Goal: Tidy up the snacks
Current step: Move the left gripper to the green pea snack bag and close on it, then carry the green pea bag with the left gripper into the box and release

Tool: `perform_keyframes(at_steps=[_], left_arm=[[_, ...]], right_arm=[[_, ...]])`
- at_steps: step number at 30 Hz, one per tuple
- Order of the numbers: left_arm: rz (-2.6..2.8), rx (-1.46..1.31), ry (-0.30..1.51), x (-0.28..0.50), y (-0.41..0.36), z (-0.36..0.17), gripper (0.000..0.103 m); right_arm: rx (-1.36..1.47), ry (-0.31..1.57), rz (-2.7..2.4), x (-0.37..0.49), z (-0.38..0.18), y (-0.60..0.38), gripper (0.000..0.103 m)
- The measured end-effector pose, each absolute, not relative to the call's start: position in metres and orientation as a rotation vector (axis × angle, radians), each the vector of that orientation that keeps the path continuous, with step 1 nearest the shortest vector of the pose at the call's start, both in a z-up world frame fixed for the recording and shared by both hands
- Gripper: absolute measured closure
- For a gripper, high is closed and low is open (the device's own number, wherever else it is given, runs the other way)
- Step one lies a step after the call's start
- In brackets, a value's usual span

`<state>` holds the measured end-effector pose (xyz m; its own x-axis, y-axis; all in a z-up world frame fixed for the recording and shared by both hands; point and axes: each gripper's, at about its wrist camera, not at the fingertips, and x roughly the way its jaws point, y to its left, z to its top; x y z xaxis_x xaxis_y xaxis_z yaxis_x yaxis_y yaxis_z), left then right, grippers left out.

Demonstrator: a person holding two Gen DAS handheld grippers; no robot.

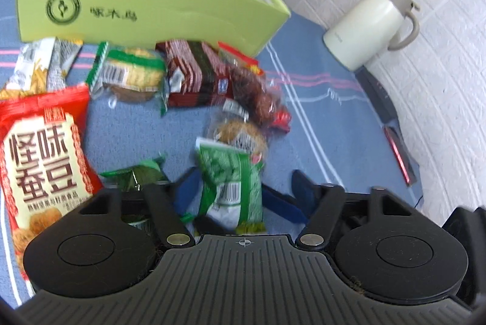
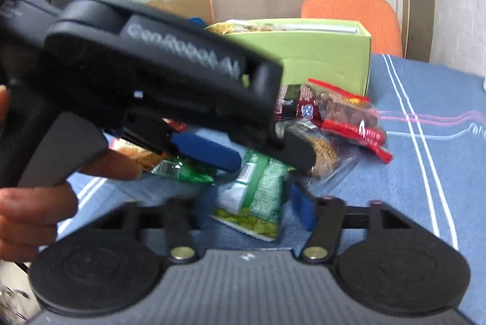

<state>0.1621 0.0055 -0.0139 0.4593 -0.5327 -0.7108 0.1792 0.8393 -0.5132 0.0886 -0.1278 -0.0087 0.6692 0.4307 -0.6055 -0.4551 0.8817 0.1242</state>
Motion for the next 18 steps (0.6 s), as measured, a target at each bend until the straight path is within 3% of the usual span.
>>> perform_keyframes(at_steps=[2, 3, 10, 18], left_arm=[[-0.426, -0.386, 0.994, 0.155, 0.005, -0.014, 0.09], [-0.443, -0.419, 0.996, 0.152, 0.008, -0.012, 0.094], [-0.504, -0.465, 0.862, 0.156, 0.011, 0.044, 0.093], [-0.444, -0.386, 0.718, 0.261, 0.0, 0.1, 0.091]], right_arm=[[-0.026, 0.667, 0.492, 0.086, -0.007, -0.131, 0.059], [-0.013, 0.664, 0.49, 0.084, -0.005, -0.135, 0.06], [-0.005, 0.531, 0.517, 0.08, 0.044, -0.148, 0.057], [-0.094, 0.382, 0.508, 0.192, 0.083, -0.142, 0.057]])
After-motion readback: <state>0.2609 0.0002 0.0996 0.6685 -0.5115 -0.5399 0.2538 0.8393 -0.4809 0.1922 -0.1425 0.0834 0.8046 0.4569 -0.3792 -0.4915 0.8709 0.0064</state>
